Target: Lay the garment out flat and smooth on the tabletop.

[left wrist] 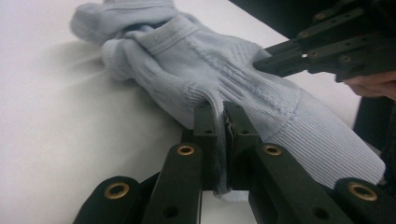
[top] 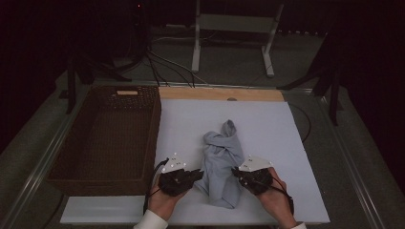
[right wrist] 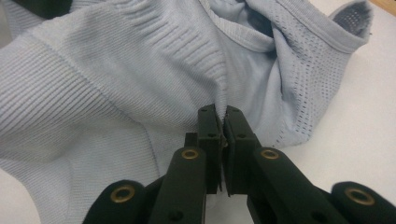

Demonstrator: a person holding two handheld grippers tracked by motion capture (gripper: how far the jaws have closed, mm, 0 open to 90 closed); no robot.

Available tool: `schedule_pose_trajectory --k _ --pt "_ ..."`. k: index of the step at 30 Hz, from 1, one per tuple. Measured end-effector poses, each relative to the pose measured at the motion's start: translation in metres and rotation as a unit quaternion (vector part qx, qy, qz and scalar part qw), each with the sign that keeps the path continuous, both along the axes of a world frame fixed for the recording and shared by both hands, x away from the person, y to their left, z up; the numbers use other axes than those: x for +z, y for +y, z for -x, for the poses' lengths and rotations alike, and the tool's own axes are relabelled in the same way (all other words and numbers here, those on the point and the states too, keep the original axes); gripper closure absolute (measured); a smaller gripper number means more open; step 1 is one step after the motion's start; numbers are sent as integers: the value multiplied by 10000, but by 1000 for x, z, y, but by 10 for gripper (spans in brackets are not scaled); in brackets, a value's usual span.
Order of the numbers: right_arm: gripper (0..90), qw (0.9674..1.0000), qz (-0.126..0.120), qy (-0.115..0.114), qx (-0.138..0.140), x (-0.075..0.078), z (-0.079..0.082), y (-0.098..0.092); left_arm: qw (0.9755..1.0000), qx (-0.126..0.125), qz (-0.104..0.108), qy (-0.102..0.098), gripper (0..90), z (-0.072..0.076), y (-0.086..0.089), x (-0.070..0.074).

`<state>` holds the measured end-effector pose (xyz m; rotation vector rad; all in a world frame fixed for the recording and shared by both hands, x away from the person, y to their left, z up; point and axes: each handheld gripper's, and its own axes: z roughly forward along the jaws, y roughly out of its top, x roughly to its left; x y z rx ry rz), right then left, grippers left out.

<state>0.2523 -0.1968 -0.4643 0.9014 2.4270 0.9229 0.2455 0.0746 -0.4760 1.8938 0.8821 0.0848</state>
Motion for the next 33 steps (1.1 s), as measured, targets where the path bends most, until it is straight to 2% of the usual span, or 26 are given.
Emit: schedule_pose_trajectory --k 5,8,9,10,11,12,14,16,17,20,24,29,33 --pt "866 9999 75 26 116 0 3 2 10000 -8 6 -28 857 5 2 -3" --pt "760 10000 -35 -6 -3 2 1 -1 10000 22 40 -64 857 5 3 -3" --pt "760 10000 -35 -6 -3 2 1 -1 10000 22 40 -64 857 5 3 -3" --pt "656 9997 -209 -43 -88 6 -2 -5 10000 9 58 -68 857 5 3 -4" --pt "621 9996 -250 -50 -126 8 -3 -6 9999 -7 69 -79 856 6 3 -5" --pt "621 9996 -250 -50 -126 8 -3 -6 9999 -7 69 -79 857 6 3 -5" --pt "527 9988 -409 -150 -233 16 -8 -9 9999 -6 81 -73 856 6 4 -6" --pt "504 9985 -448 -172 -265 18 -9 -9 9999 -4 73 -81 856 6 4 -6" --pt "456 9979 -491 -267 -337 23 -15 -8 9999 -2 79 -64 856 6 5 -7" --pt "416 9973 -531 -323 -387 27 -19 -7 9999 3 86 -56 856 6 5 -8" --pt "338 9964 -575 -433 -456 34 -33 2 9999 -1 65 -81 855 6 6 -8" --pt "250 9961 -573 -482 -456 34 -45 12 9999 11 74 -68 854 6 6 -8" --pt "219 9961 -579 -444 -499 29 -53 17 9999 14 80 -75 854 7 5 -8"
